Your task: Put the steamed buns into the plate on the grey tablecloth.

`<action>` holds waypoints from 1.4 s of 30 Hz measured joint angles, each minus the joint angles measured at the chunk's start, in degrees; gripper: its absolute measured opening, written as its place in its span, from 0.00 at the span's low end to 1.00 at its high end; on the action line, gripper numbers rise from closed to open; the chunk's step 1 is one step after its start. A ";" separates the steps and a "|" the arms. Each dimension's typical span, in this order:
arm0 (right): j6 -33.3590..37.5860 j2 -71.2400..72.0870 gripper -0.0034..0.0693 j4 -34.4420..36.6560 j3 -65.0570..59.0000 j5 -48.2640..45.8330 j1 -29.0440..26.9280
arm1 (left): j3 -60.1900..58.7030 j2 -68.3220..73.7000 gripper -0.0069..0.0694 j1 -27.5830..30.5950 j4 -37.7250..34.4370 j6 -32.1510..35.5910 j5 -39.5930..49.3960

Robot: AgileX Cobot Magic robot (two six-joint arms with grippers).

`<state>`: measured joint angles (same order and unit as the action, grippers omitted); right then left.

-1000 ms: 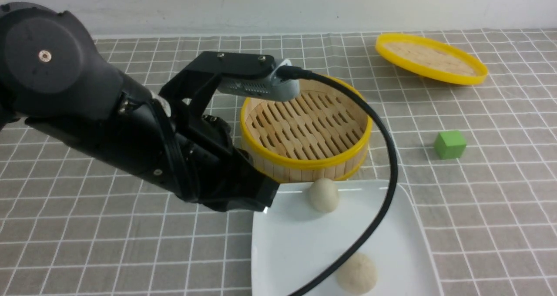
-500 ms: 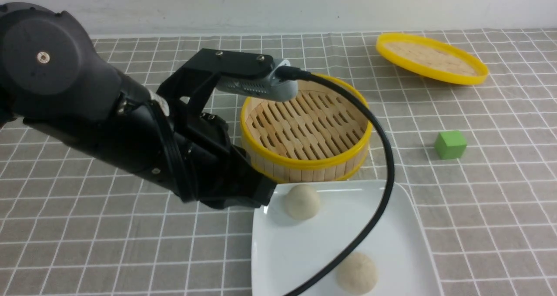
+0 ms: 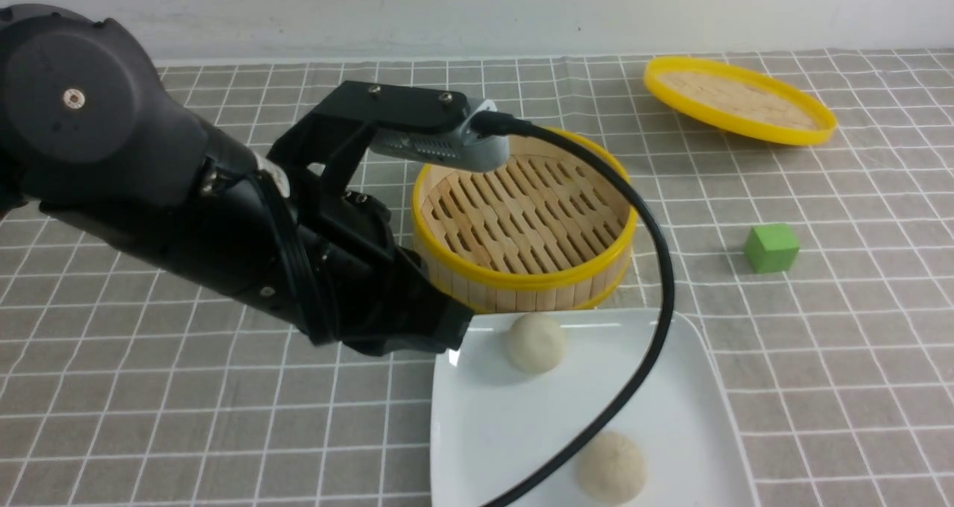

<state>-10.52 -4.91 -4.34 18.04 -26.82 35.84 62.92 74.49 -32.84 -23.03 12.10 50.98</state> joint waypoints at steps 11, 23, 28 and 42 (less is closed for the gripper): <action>0.04 0.00 0.05 0.00 0.00 0.00 0.00 | 0.00 0.00 0.13 0.00 2.83 0.00 0.00; 0.11 4.43 0.06 0.39 -7.88 1.99 -10.11 | 0.00 0.00 0.13 0.00 3.22 0.00 0.00; 0.17 5.59 0.06 0.39 -14.59 2.39 -20.32 | 0.00 0.00 0.13 0.00 3.23 0.00 0.00; 0.16 5.63 0.08 -1.95 -18.98 3.47 -33.43 | 0.00 -7.60 0.13 0.00 4.63 -0.18 -0.84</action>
<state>-10.36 0.72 -6.29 -0.94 -23.35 2.41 62.92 66.90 -32.84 -18.40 11.92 50.15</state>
